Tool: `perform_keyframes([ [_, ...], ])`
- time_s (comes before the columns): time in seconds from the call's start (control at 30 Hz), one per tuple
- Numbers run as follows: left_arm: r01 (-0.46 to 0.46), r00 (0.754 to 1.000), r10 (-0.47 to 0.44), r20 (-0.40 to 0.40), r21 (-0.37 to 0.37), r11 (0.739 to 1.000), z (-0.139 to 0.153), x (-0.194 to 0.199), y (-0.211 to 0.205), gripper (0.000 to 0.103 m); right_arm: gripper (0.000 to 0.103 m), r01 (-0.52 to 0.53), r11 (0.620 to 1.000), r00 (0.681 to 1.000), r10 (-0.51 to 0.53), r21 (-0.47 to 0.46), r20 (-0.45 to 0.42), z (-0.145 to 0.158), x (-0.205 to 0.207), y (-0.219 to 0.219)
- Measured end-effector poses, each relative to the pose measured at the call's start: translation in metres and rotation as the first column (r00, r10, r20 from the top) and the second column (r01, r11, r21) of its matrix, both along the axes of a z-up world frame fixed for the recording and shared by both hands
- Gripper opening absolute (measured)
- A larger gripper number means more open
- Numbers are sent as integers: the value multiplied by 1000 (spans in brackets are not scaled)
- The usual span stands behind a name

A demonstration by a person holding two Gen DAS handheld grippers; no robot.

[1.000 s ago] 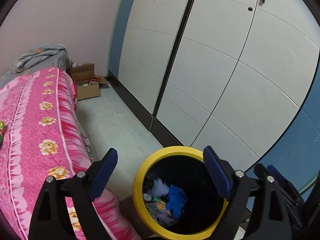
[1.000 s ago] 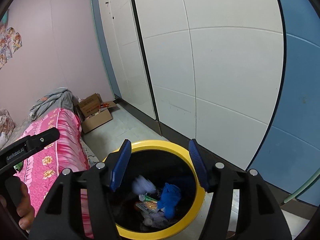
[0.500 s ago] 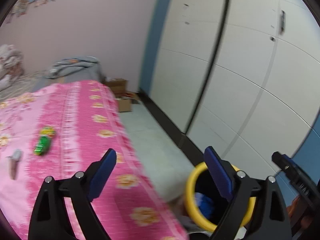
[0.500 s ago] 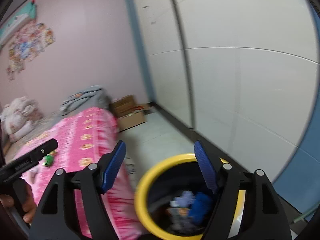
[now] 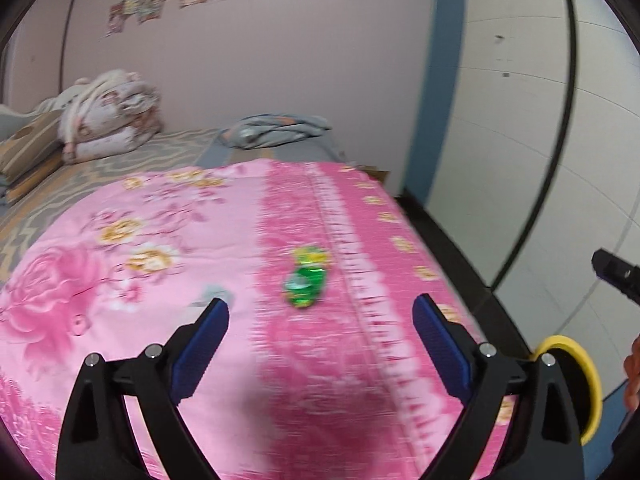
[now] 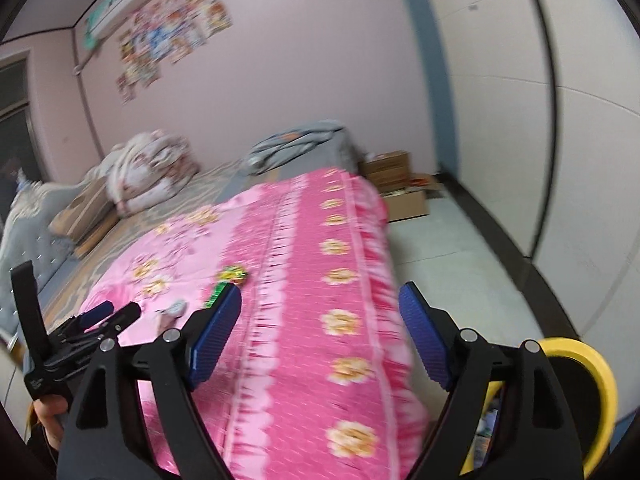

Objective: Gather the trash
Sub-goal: 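Move both open tools back over the remaining trash on the bed, then grasp the white tissue with the left tool while the right tool grasps the green snack bag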

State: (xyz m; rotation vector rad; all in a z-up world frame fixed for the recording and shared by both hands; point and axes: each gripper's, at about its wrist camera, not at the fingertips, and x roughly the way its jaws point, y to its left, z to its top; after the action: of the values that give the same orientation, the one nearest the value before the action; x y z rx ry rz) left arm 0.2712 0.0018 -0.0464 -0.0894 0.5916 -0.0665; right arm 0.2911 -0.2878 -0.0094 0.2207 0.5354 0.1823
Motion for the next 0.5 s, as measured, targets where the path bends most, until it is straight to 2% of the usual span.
perform_keyframes([
  [0.23, -49, 997, 52, -49, 51, 997, -29, 24, 54, 90, 80, -153, 988, 984, 153, 1, -87, -20, 72, 75],
  [0.5, -32, 989, 40, -141, 59, 998, -73, 64, 79, 90, 85, -243, 970, 949, 239, 9, -204, -67, 147, 140],
])
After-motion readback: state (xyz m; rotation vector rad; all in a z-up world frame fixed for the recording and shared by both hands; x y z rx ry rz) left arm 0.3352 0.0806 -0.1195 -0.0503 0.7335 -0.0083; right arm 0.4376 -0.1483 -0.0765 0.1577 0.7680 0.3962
